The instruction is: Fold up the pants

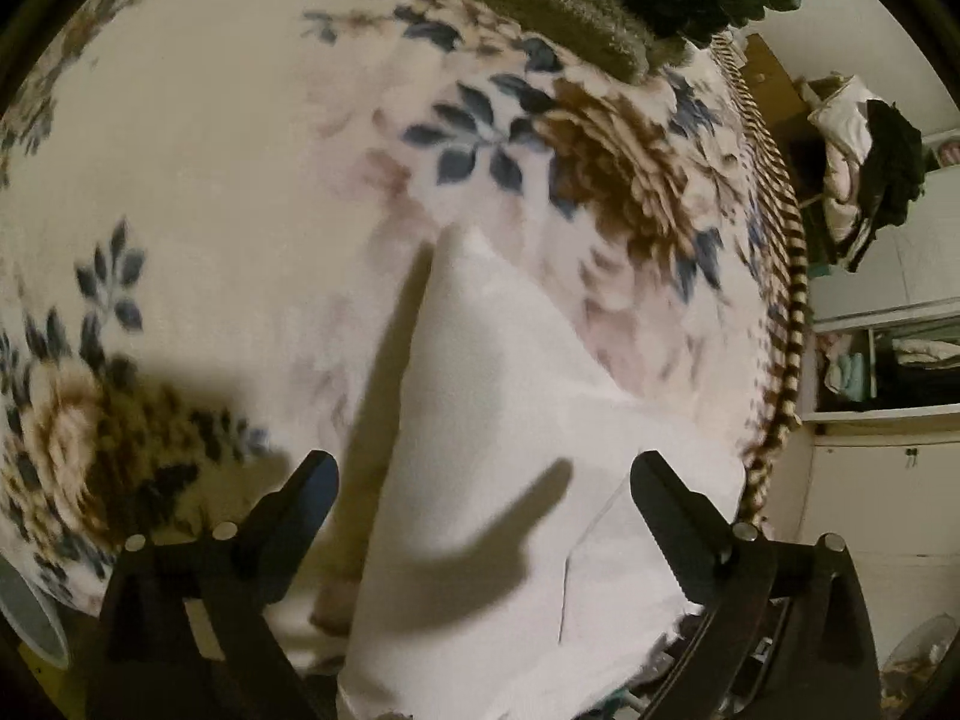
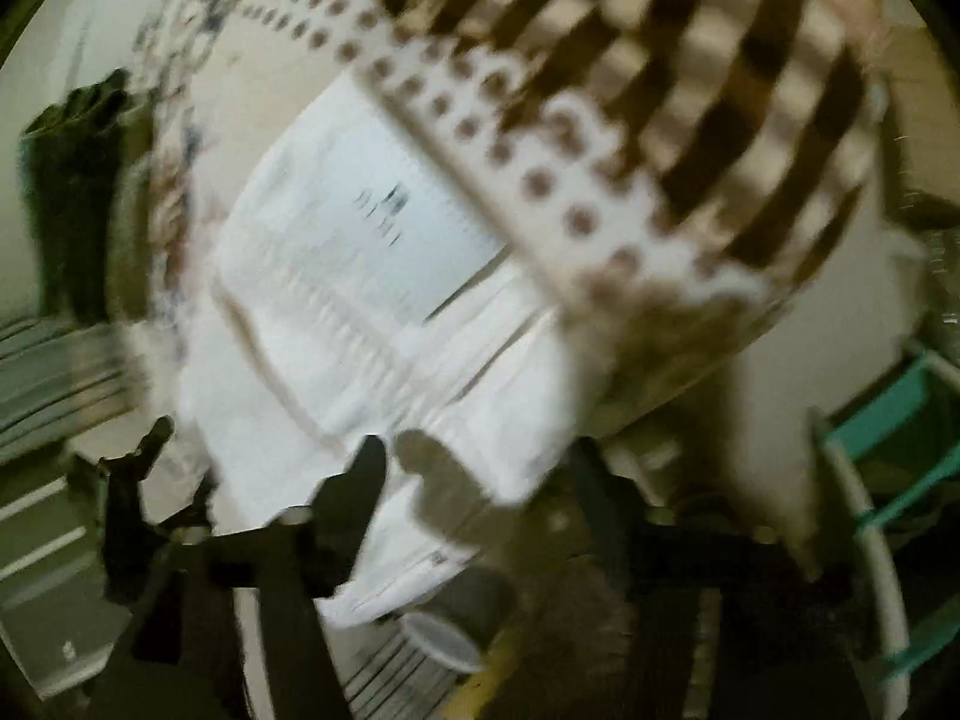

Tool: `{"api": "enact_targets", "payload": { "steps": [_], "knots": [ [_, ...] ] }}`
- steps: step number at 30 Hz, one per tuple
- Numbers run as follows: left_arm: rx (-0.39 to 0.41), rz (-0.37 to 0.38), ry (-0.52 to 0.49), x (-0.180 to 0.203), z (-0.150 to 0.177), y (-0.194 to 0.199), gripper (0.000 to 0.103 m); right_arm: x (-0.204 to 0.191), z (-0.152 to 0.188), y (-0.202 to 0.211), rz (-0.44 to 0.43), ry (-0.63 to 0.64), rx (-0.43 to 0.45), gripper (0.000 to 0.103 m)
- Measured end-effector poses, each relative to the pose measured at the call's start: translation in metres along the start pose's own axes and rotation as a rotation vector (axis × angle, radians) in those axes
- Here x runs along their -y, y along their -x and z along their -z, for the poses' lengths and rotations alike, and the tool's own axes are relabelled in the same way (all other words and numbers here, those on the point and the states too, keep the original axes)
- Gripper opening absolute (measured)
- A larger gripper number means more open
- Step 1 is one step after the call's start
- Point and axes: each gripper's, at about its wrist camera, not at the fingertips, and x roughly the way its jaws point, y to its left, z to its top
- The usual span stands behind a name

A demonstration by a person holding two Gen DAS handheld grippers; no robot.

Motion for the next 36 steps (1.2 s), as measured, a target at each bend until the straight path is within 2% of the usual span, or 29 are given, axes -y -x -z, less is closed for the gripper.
{"api": "enact_targets", "payload": {
  "steps": [2, 4, 5, 8, 9, 14, 16, 17, 18, 20, 21, 22, 24, 26, 28, 29, 32, 33, 36],
  "knots": [
    [-0.025, -0.015, -0.001, -0.006, 0.01, -0.007, 0.1, -0.005, 0.003, -0.018, 0.013, 0.047, -0.039, 0.071],
    [-0.062, -0.024, 0.017, -0.016, 0.021, -0.02, 0.1, -0.009, 0.005, -0.035, -0.02, 0.061, -0.057, 0.071],
    [-0.073, -0.018, 0.028, -0.019, 0.025, -0.025, 0.1, -0.013, 0.005, -0.041, -0.053, 0.064, -0.071, 0.071],
    [-0.117, 0.028, 0.067, -0.027, 0.037, -0.039, 0.1, -0.024, 0.009, -0.045, -0.052, 0.085, -0.082, 0.071],
    [-0.121, 0.034, 0.068, -0.027, 0.039, -0.04, 0.1, -0.025, 0.012, -0.048, -0.082, 0.077, -0.102, 0.071],
    [-0.127, 0.08, 0.089, -0.032, 0.043, -0.046, 0.1, -0.015, 0.01, -0.059, -0.154, 0.038, -0.081, 0.075],
    [-0.128, 0.088, 0.078, -0.031, 0.042, -0.043, 0.1, -0.02, 0.014, -0.053, -0.16, 0.043, -0.055, 0.066],
    [-0.128, 0.093, 0.073, -0.03, 0.042, -0.042, 0.1, -0.024, 0.017, -0.047, -0.162, 0.057, -0.031, 0.054],
    [-0.128, 0.108, 0.066, -0.029, 0.042, -0.042, 0.1, -0.029, 0.02, -0.039, -0.171, 0.07, -0.012, 0.046],
    [-0.133, 0.112, 0.057, -0.028, 0.044, -0.042, 0.1, -0.039, 0.026, -0.023, -0.232, 0.104, 0.016, 0.042],
    [-0.134, 0.119, 0.056, -0.027, 0.045, -0.043, 0.1, -0.044, 0.027, -0.019, -0.257, 0.132, 0.025, 0.042],
    [-0.137, 0.117, 0.055, -0.027, 0.046, -0.045, 0.1, -0.046, 0.025, -0.02, -0.242, 0.163, 0.021, 0.042],
    [-0.139, 0.112, 0.046, -0.024, 0.046, -0.048, 0.1, -0.046, 0.019, -0.035, -0.164, 0.186, -0.003, 0.056],
    [-0.134, 0.104, 0.031, -0.02, 0.046, -0.049, 0.099, -0.042, 0.005, -0.055, -0.162, 0.145, -0.034, 0.063],
    [-0.117, 0.093, 0.013, -0.017, 0.047, -0.046, 0.087, -0.041, 0.002, -0.065, -0.2, 0.126, -0.035, 0.063],
    [-0.098, 0.095, 0.0, -0.016, 0.048, -0.042, 0.073, -0.045, 0.003, -0.063, -0.193, 0.134, -0.019, 0.061],
    [-0.06, 0.108, -0.015, -0.015, 0.052, -0.03, 0.041, -0.053, 0.013, -0.054, -0.154, 0.16, 0.034, 0.043],
    [-0.045, 0.121, -0.021, -0.015, 0.054, -0.022, 0.037, -0.059, 0.017, -0.047, -0.144, 0.165, 0.052, 0.037],
    [-0.012, 0.12, -0.035, -0.006, 0.055, -0.002, 0.033, -0.081, 0.024, -0.026, -0.113, 0.218, 0.101, 0.033]
  ]
}}
